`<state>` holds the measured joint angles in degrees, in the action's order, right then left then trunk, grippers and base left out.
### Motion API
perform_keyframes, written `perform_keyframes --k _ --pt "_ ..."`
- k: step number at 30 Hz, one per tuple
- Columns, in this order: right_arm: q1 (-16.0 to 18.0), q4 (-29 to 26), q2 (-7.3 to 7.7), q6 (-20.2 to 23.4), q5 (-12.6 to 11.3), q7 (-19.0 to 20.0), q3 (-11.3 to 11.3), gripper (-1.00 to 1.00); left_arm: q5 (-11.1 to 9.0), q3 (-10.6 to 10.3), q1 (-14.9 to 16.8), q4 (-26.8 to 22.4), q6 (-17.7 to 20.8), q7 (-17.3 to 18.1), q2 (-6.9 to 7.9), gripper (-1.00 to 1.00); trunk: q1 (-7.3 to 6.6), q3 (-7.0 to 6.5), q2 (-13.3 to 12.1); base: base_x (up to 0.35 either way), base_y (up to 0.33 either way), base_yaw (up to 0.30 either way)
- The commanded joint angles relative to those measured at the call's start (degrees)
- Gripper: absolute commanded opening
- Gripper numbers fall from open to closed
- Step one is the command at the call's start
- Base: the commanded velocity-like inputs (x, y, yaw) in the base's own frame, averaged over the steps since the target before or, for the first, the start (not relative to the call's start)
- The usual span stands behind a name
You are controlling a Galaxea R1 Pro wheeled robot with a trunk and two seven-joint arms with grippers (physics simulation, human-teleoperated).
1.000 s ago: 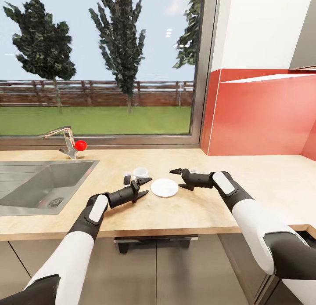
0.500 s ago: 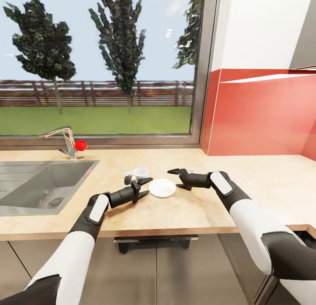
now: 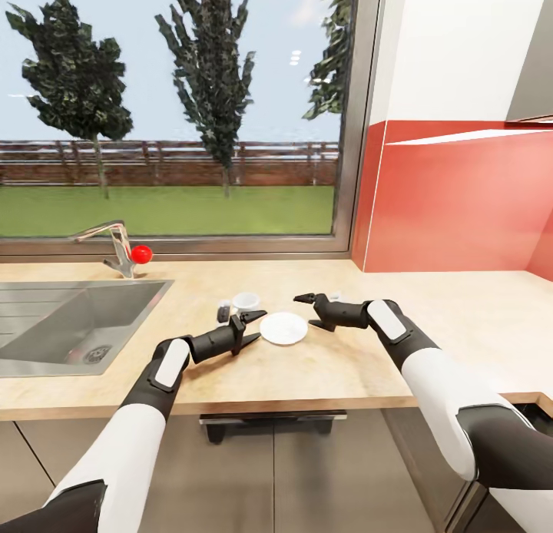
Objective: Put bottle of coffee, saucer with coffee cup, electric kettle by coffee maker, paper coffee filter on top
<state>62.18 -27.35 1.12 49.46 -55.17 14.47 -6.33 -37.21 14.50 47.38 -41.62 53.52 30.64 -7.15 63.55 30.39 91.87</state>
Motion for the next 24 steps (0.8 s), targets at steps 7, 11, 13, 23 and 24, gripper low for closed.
perform_keyframes --k 7,11,13,23,24 --pt "0.0 1.0 0.1 -0.1 0.5 0.6 -0.3 1.0 4.2 0.4 0.0 0.6 -0.9 -0.3 0.03 1.0 0.0 0.08 0.0 0.0 0.0 0.0" --pt "0.0 1.3 0.11 -0.2 0.5 0.6 -0.3 1.0 4.2 0.5 0.0 0.5 -1.3 -0.3 0.03 1.0 0.0 0.08 0.0 0.0 0.0 0.0" --pt "0.0 1.3 0.06 -0.2 0.5 0.6 -0.3 1.0 4.2 0.5 0.0 0.6 -2.1 -0.4 0.03 1.0 0.0 0.08 0.0 0.0 0.0 0.0" --pt "0.0 1.3 -0.12 -0.2 0.5 0.6 -0.4 1.0 4.2 0.5 0.0 0.6 -2.8 -0.4 -0.01 1.0 0.0 0.08 0.0 0.0 0.0 0.0" --pt "0.0 1.3 -0.47 -0.2 0.5 0.6 -0.4 1.0 4.2 0.5 0.0 0.5 -2.8 -0.5 -0.04 1.0 0.0 0.08 0.0 0.0 0.0 0.0"
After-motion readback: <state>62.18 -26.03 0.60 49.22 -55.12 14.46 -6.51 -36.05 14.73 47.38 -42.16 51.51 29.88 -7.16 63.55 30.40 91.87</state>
